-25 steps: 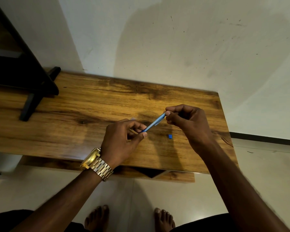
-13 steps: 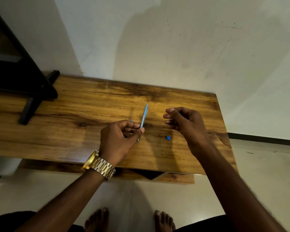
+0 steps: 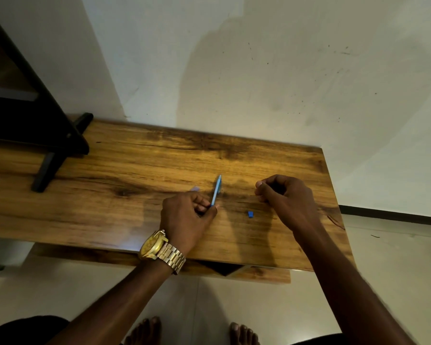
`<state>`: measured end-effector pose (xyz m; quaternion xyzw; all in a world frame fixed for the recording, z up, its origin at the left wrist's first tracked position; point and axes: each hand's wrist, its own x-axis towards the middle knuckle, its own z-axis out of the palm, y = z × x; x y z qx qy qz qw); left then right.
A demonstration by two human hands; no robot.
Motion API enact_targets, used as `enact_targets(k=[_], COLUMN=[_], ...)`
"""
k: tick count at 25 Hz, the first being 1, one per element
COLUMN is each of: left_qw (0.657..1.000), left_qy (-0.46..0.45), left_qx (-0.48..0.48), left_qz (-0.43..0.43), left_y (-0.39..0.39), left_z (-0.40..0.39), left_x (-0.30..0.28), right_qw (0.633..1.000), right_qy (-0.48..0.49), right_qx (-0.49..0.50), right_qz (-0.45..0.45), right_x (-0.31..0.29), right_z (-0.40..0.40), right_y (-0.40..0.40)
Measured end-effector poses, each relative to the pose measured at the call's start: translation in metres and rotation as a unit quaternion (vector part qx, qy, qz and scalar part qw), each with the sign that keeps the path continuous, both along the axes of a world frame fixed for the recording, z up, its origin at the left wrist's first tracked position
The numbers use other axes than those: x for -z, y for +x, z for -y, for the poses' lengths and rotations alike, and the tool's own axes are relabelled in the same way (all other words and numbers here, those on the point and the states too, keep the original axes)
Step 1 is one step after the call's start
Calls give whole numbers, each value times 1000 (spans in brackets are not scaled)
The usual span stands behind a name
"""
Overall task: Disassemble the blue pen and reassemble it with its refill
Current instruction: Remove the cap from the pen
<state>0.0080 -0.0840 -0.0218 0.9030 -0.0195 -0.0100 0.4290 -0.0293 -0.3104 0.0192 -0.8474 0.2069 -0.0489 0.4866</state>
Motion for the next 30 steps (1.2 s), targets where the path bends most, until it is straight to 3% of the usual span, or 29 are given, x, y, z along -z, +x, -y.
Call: enact_targets(k=[6, 9, 16, 24, 25, 27, 29, 30], left_qw=[999, 999, 982, 992, 994, 999, 991, 984], left_qy=[20, 35, 171, 123, 103, 24, -97, -142], left_qx=[-4, 6, 61, 33, 30, 36, 61, 72], left_qz=[44, 8, 50, 11, 5, -24, -64, -76], left_y=[16, 28, 21, 25, 25, 25, 22, 19], left_z=[-44, -64, -56, -58, -58, -58, -54, -51], left_x=[-17, -14, -5, -2, -2, -6, -12, -16], right_qw=[988, 973, 961, 932, 934, 972, 998, 990], right_qy=[-121, -185, -216, -265, -257, -169, 28, 129], right_qx=[-86, -125, -149, -224, -226, -155, -43, -14], right_qz=[-53, -64, -89, -106, -100, -53, 23, 53], right_x=[-3, 0, 6, 14, 13, 7, 0, -3], right_z=[9, 1, -7, -15, -15, -9, -1, -2], right_y=[-5, -4, -3, 1, 0, 0, -1, -1])
